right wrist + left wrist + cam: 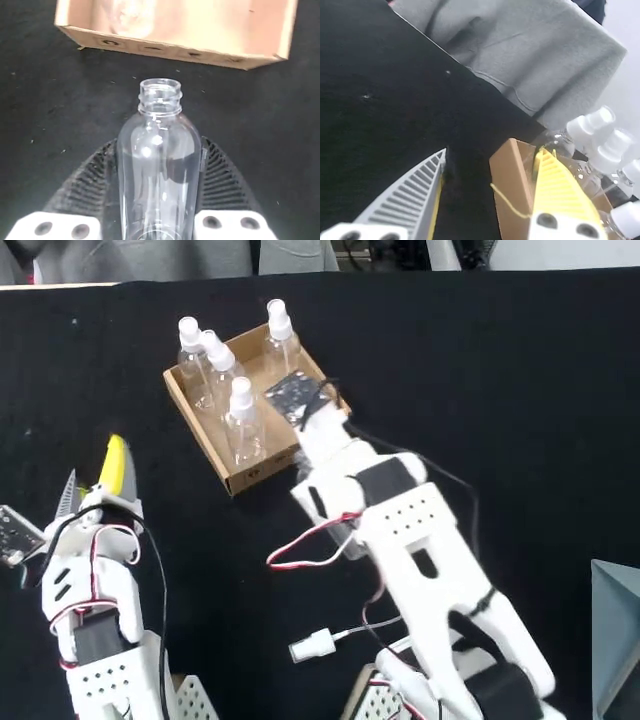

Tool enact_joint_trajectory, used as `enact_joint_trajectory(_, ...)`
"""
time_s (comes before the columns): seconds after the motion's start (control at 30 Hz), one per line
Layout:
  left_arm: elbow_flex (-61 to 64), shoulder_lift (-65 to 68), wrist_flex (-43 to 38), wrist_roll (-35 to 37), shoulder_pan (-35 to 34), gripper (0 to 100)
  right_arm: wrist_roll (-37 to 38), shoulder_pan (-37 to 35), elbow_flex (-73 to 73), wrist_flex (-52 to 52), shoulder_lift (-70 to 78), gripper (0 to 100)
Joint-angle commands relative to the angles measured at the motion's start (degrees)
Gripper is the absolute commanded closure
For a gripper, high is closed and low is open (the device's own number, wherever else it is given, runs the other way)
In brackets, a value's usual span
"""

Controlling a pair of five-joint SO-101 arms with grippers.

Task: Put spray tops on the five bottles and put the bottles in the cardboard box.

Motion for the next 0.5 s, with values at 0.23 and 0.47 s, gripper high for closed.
enact_joint_trajectory(0.23,0.7,-0.6,2.8,-10.9,6.5,74,-0.6,6.2,2.5,0.0,-12.4,90.6)
enact_joint_trajectory(0.47,-6.6,-0.6,16.1,-20.7,15.8,74,-5.3,11.1,2.6,-2.0,-13.1,90.6)
